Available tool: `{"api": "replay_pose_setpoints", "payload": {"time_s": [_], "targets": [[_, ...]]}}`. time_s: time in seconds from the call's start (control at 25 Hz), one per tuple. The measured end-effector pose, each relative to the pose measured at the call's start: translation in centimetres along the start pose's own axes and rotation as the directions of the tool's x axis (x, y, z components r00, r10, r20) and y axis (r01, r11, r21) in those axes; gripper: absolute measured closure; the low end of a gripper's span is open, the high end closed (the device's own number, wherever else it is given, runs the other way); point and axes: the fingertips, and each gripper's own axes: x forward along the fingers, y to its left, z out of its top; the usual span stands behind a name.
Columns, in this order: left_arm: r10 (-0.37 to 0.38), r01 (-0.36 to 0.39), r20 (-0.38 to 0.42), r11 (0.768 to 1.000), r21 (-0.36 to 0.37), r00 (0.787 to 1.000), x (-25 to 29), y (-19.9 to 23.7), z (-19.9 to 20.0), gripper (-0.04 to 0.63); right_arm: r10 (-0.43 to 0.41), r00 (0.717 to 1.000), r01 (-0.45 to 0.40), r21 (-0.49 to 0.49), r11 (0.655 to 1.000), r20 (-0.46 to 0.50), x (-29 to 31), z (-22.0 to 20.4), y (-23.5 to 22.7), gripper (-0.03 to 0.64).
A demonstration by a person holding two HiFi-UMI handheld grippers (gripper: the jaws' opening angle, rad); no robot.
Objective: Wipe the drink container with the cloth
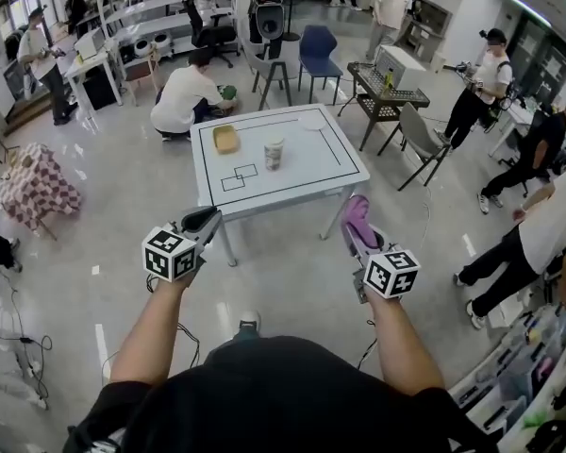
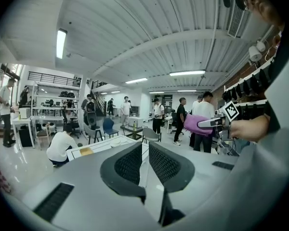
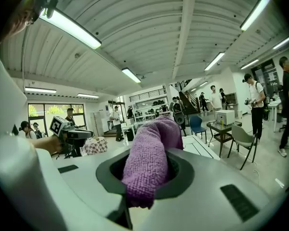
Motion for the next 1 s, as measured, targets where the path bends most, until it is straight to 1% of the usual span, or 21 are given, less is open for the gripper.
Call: {"api": "replay_pose_setpoints", "payload": {"time_s": [0.2, 0.44, 0.68, 0.84, 1.0], "targets": [[-0.009, 0.01, 0.016, 1.0, -0.013, 1.0, 3.9, 6.0, 1.0, 0.532, -0.019, 1.0, 0.019, 0.002, 1.0, -0.011, 5.9, 1.1, -1.4, 0.529], [-0.043, 0.043, -0.002, 0.999, -0.025, 0.999, 8.2, 11.3, 2.1, 0.532, -0.051, 0.999, 0.052, 0.011, 0.999, -0.018, 11.6, 2.7, -3.2, 0.529], [-0.078, 0.078, -0.014, 0.997, -0.022, 0.997, 11.8, 16.8, 2.6, 0.532, -0.089, 0.996, 0.09, 0.032, 0.995, -0.021, 16.8, 3.1, -3.9, 0.529], [-0.099, 0.099, -0.016, 0.995, -0.029, 0.995, 13.5, 19.8, 2.6, 0.532, -0.106, 0.994, 0.107, 0.035, 0.994, -0.034, 19.9, 3.3, -4.0, 0.529], [-0.116, 0.116, -0.021, 0.993, -0.028, 0.993, 14.9, 22.5, 2.7, 0.532, -0.131, 0.991, 0.132, 0.041, 0.99, -0.026, 22.3, 4.0, -4.3, 0.529]]}}
